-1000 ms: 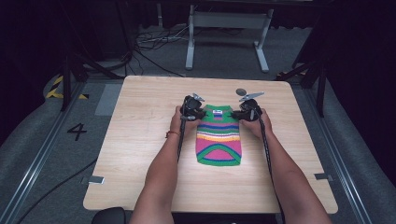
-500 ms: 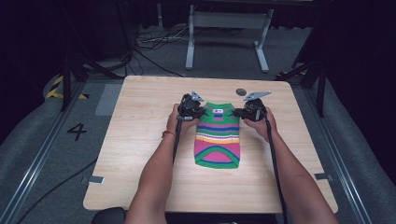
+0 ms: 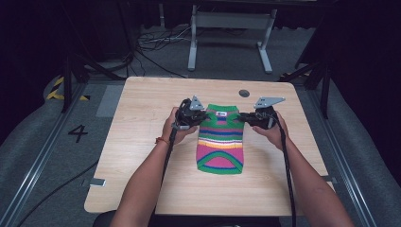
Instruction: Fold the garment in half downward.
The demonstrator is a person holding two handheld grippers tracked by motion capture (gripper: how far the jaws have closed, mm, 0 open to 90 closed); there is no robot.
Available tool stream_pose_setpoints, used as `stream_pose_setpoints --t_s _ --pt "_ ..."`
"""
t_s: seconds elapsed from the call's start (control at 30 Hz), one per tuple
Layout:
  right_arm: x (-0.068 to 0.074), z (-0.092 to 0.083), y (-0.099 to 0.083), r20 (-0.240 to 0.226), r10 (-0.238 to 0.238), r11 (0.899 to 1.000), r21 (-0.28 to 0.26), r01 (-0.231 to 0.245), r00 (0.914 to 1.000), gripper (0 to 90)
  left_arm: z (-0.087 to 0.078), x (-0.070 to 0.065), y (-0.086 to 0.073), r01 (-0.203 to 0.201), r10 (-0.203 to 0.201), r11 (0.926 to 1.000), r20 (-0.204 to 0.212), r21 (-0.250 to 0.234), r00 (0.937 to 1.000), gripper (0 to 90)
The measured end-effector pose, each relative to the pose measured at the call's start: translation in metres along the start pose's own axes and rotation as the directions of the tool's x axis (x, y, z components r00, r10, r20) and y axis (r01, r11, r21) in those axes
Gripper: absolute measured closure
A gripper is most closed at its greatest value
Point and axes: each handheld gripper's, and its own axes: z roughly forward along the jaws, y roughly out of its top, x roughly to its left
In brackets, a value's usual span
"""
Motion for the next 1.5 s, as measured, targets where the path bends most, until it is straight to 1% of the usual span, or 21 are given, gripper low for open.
stream_pose_setpoints --t_s 0.03,0.13,0.23,0.3,0.37,0.43,0.47,0.53,0.63,0.73,0.77,0.87,0.9,1.0,1.03,1.1,1.17,1.3,1.33,1.43,1.5 --pt "0.001 -0.002 0.0 -0.006 -0.001 1.0 -0.005 0.001 1.0 83.1 -0.003 0.0 0.0 -0.001 0.001 1.0 0.007 -0.007 1.0 82.8" --pt "0.005 -0.009 0.0 -0.03 -0.021 1.0 -0.024 0.02 0.9993 83.0 -0.01 -0.004 -0.002 -0.029 0.029 0.9994 0.016 -0.02 0.9994 82.8" --pt "0.012 -0.013 -0.001 -0.046 -0.044 0.999 -0.018 0.044 0.998 82.9 -0.016 -0.01 -0.004 -0.066 0.066 0.9978 0.021 -0.011 0.9976 82.6" --pt "0.016 -0.014 -0.002 -0.051 -0.064 0.998 -0.011 0.064 0.9966 82.7 -0.02 -0.015 -0.006 -0.076 0.076 0.997 0.027 -0.015 0.9967 82.4" --pt "0.022 -0.016 -0.004 -0.059 -0.078 0.997 -0.004 0.077 0.9952 82.4 -0.023 -0.022 -0.007 -0.099 0.1 0.9949 0.027 -0.016 0.9947 82.0" --pt "0.027 -0.018 -0.006 -0.07 -0.09 0.996 0.002 0.091 0.9934 81.7 -0.026 -0.027 -0.009 -0.112 0.113 0.9935 0.036 -0.018 0.993 81.7" --pt "0.029 -0.019 -0.007 -0.072 -0.095 0.995 0.003 0.095 0.9929 81.2 -0.029 -0.031 -0.01 -0.128 0.129 0.9916 0.041 -0.017 0.9908 81.6" --pt "0.036 -0.021 -0.009 -0.09 -0.111 0.994 0.009 0.112 0.9897 81.0 -0.032 -0.037 -0.012 -0.143 0.144 0.9895 0.049 -0.023 0.9884 80.2" --pt "0.045 -0.023 -0.013 -0.113 -0.134 0.99 0.017 0.137 0.9845 81.1 -0.034 -0.045 -0.019 -0.165 0.165 0.9863 0.057 -0.013 0.9847 79.8" --pt "0.052 -0.023 -0.02 -0.134 -0.158 0.986 0.032 0.163 0.9784 81.1 -0.035 -0.052 -0.025 -0.193 0.193 0.9812 0.07 0.001 0.9787 79.3" --pt "0.055 -0.023 -0.023 -0.139 -0.159 0.985 0.041 0.166 0.9775 81.1 -0.036 -0.055 -0.028 -0.193 0.192 0.9812 0.086 0.001 0.9775 79.2" --pt "0.06 -0.024 -0.029 -0.144 -0.178 0.98 0.064 0.188 0.9734 81.1 -0.037 -0.061 -0.033 -0.234 0.23 0.9718 0.095 0.034 0.9686 79.2" --pt "0.061 -0.025 -0.031 -0.149 -0.181 0.979 0.068 0.192 0.9721 80.9 -0.038 -0.062 -0.035 -0.228 0.223 0.9727 0.106 0.041 0.969 79.2" --pt "0.065 -0.027 -0.036 -0.162 -0.185 0.978 0.07 0.199 0.9692 80.3 -0.04 -0.067 -0.04 -0.248 0.238 0.967 0.131 0.06 0.9623 79.2" --pt "0.065 -0.027 -0.036 -0.162 -0.185 0.978 0.07 0.199 0.9692 80.3 -0.04 -0.067 -0.04 -0.248 0.238 0.967 0.131 0.06 0.9623 78.8" --pt "0.07 -0.029 -0.039 -0.181 -0.19 0.976 0.069 0.205 0.965 78.5 -0.041 -0.07 -0.043 -0.242 0.23 0.9679 0.152 0.068 0.9613 78.7" --pt "0.073 -0.031 -0.042 -0.196 -0.193 0.975 0.071 0.21 0.9614 77.8 -0.042 -0.074 -0.047 -0.254 0.237 0.9627 0.162 0.093 0.9579 78.2" --pt "0.08 -0.033 -0.048 -0.208 -0.197 0.972 0.084 0.218 0.9581 76.0 -0.044 -0.079 -0.055 -0.241 0.22 0.9639 0.171 0.113 0.9604 74.7" --pt "0.082 -0.034 -0.05 -0.211 -0.197 0.971 0.089 0.22 0.9573 75.7 -0.045 -0.08 -0.056 -0.247 0.225 0.962 0.176 0.116 0.9583 74.6" --pt "0.084 -0.036 -0.053 -0.215 -0.197 0.971 0.091 0.22 0.9565 75.5 -0.049 -0.08 -0.059 -0.241 0.217 0.9627 0.182 0.123 0.9591 73.9" --pt "0.088 -0.039 -0.057 -0.221 -0.197 0.97 0.099 0.223 0.955 71.9 -0.052 -0.08 -0.061 -0.241 0.216 0.9611 0.177 0.134 0.9602 72.8"
